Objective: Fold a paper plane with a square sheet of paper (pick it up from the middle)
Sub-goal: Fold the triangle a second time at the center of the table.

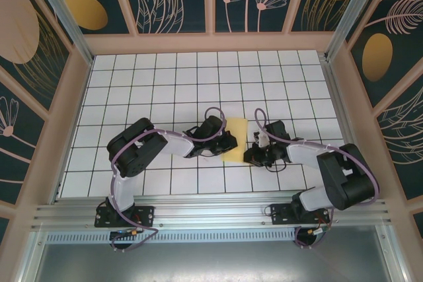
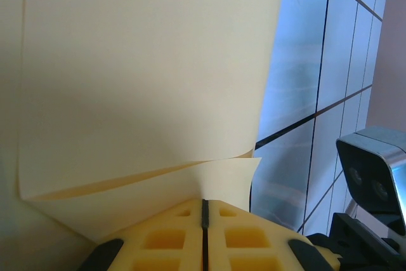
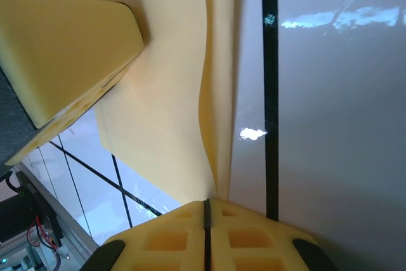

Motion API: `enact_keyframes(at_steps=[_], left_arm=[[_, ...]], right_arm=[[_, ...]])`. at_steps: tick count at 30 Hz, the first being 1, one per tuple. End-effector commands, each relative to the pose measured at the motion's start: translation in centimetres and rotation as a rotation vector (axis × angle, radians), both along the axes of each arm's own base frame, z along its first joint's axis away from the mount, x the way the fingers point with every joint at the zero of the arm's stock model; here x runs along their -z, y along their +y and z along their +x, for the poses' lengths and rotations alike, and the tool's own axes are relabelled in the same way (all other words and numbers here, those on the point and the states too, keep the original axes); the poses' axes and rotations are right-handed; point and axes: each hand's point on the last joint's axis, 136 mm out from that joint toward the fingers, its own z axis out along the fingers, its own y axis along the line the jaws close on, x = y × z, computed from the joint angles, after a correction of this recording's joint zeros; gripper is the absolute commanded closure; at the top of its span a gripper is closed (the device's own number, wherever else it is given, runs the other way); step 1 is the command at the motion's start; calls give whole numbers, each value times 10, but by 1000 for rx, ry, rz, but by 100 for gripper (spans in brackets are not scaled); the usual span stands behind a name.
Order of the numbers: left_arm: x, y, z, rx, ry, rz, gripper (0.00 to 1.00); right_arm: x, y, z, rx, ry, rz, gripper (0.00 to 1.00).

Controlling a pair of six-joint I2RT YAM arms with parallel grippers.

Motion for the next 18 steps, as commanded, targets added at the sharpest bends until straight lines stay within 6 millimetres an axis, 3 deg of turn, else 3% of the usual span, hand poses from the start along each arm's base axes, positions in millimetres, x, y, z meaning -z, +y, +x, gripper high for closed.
enact_keyframes(at_steps=[1, 7, 13, 18], left_arm=[[39, 28, -5, -30, 38, 166, 91], [32, 23, -1, -15, 19, 163, 91], [17, 17, -1, 1, -1, 132, 89], [-40, -4, 16, 18, -99, 35, 82]], right_arm=[[21, -23, -27, 47, 125, -113, 90], [9, -27, -17, 81, 74, -116, 90], [-27, -22, 11, 108, -70, -82, 83], [-42, -22, 35, 152, -159, -93, 67]])
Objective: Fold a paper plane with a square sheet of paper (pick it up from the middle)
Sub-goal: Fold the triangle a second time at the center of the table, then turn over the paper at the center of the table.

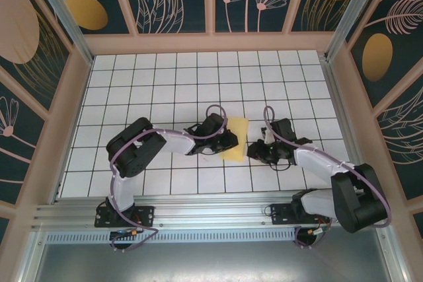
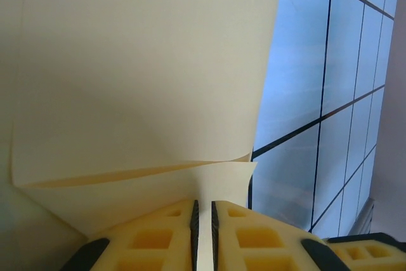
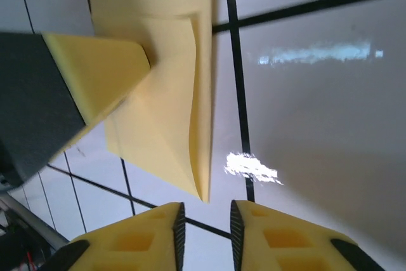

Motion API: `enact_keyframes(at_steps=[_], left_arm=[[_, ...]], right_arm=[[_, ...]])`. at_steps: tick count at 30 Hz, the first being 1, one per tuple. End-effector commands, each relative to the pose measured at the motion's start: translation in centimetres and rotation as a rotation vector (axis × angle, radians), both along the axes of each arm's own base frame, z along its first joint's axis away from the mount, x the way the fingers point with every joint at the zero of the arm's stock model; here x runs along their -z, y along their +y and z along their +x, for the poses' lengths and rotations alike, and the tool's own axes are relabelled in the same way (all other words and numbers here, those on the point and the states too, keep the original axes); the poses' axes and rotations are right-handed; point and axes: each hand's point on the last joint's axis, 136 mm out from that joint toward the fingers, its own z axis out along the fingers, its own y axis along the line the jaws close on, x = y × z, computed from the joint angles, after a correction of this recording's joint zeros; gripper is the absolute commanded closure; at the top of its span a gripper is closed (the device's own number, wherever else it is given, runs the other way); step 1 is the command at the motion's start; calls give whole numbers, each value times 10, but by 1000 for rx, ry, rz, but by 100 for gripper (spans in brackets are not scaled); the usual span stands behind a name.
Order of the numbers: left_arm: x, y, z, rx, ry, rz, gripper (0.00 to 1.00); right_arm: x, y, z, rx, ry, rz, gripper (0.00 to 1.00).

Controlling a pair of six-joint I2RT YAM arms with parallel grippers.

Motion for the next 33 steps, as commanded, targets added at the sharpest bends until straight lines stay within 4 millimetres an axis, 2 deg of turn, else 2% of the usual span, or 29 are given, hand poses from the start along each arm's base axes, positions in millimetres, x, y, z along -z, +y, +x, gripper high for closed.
enact_keyframes(at_steps=[1, 3, 6, 12, 16, 19, 20, 25, 33], left_arm=[[-39, -3, 12, -3, -83, -18, 80], [-51, -3, 16, -12, -104, -19, 78], [-54, 3, 16, -25, -116, 1, 78], [-42, 14, 10, -47, -97, 26, 85], [-47, 16, 11, -58, -112, 12, 88], [-46, 17, 11, -60, -112, 19, 92], [-40, 21, 7, -60, -100, 28, 94], [-36, 21, 1, -43, -85, 6, 100], [-22, 15, -1, -27, -49, 7, 100]], right_arm=[[-12, -2, 21, 43, -64, -12, 63], [-13, 3, 27, 39, -70, 5, 60], [-12, 9, 32, 27, -66, 29, 57], [-11, 14, 38, 11, -69, 31, 54], [-12, 15, 39, 6, -79, 37, 50], [-11, 12, 40, 13, -82, 19, 49], [-11, 8, 41, 29, -88, 3, 49], [-24, 4, 42, 66, -146, 12, 44], [-27, 14, 34, 27, -141, 84, 40]])
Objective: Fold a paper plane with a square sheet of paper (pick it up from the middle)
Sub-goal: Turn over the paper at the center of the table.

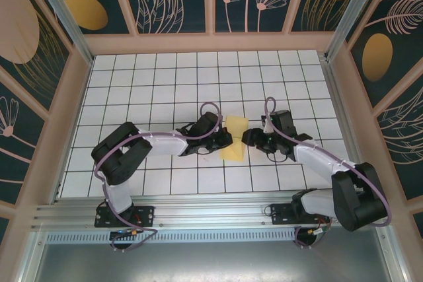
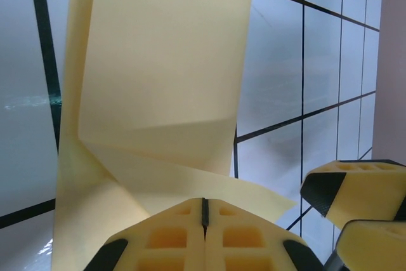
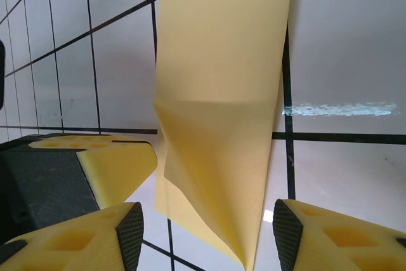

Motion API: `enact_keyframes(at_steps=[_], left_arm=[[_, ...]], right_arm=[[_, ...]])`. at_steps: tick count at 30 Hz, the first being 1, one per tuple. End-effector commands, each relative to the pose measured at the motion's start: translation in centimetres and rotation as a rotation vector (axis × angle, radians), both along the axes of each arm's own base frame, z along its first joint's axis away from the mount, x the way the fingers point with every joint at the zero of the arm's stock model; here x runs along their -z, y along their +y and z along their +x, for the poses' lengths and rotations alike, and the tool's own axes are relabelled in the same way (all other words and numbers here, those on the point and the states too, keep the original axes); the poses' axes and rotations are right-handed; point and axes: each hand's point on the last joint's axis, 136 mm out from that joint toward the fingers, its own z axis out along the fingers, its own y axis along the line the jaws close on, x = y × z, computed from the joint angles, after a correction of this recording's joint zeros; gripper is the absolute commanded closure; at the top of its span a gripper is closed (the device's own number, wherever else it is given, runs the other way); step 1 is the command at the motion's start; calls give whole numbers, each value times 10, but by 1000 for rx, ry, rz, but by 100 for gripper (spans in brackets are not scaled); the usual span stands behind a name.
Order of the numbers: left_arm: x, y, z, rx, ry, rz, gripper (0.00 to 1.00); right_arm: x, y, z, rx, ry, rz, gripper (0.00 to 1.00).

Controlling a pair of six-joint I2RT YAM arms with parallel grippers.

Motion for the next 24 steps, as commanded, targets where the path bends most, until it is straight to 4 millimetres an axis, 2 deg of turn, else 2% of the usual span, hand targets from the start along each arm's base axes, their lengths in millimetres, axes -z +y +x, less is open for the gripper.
enact_keyframes(at_steps=[1, 7, 8, 18, 24], left_arm=[[6, -5, 3, 3, 14, -9, 100], [27, -5, 2, 8, 48, 29, 100], [19, -12, 8, 8, 31, 12, 100], [31, -6, 5, 3, 47, 37, 100], [29, -7, 5, 5, 42, 32, 98]], right_arm=[[0, 4, -5, -17, 4, 37, 40], [12, 3, -5, -25, 33, 14, 39], [13, 4, -5, -28, 34, 16, 39], [25, 12, -1, -50, 78, 36, 47], [32, 16, 3, -58, 95, 40, 53]])
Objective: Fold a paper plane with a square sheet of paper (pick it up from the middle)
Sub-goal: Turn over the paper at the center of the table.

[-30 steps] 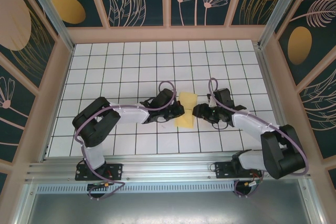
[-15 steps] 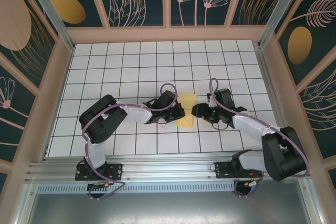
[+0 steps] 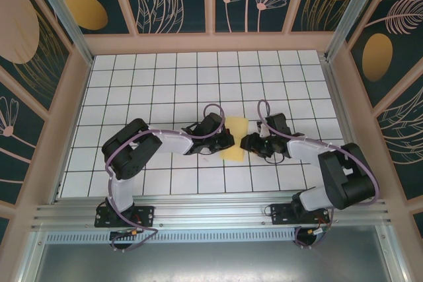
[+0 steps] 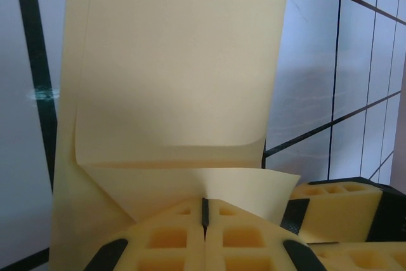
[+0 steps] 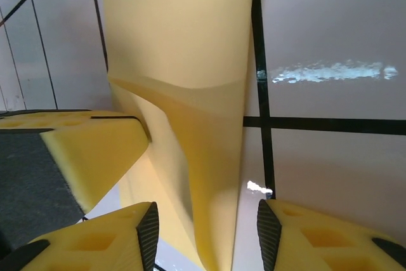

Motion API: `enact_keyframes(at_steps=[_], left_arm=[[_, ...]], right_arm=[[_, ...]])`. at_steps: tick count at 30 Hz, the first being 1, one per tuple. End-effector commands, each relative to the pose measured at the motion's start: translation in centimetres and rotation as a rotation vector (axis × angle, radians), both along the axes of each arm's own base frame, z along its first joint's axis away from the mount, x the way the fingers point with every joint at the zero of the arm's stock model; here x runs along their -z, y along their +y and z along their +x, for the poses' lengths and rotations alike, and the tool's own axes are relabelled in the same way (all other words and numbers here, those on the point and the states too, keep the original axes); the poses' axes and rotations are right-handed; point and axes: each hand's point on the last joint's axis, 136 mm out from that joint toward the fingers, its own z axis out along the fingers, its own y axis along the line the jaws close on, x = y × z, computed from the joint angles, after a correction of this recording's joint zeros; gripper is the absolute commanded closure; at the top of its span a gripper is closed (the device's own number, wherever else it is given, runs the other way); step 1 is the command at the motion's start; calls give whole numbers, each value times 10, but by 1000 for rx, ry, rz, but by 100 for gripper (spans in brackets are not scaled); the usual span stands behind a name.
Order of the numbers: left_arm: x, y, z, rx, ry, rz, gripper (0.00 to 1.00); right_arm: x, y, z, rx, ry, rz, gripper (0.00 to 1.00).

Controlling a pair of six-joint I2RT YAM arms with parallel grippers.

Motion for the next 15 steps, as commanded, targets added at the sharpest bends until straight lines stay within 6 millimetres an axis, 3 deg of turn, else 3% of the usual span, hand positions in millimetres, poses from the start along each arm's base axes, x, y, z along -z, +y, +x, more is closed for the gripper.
enact_keyframes(at_steps=[1, 9, 15], left_arm=[[4, 1, 2, -3, 4, 7, 98], [13, 5, 0, -9, 17, 40, 99], [18, 6, -2, -3, 28, 49, 100]], right_arm=[[-8, 9, 10, -19, -31, 37, 54], [-10, 14, 11, -27, -36, 65, 67], [-7, 14, 12, -24, -26, 59, 67]])
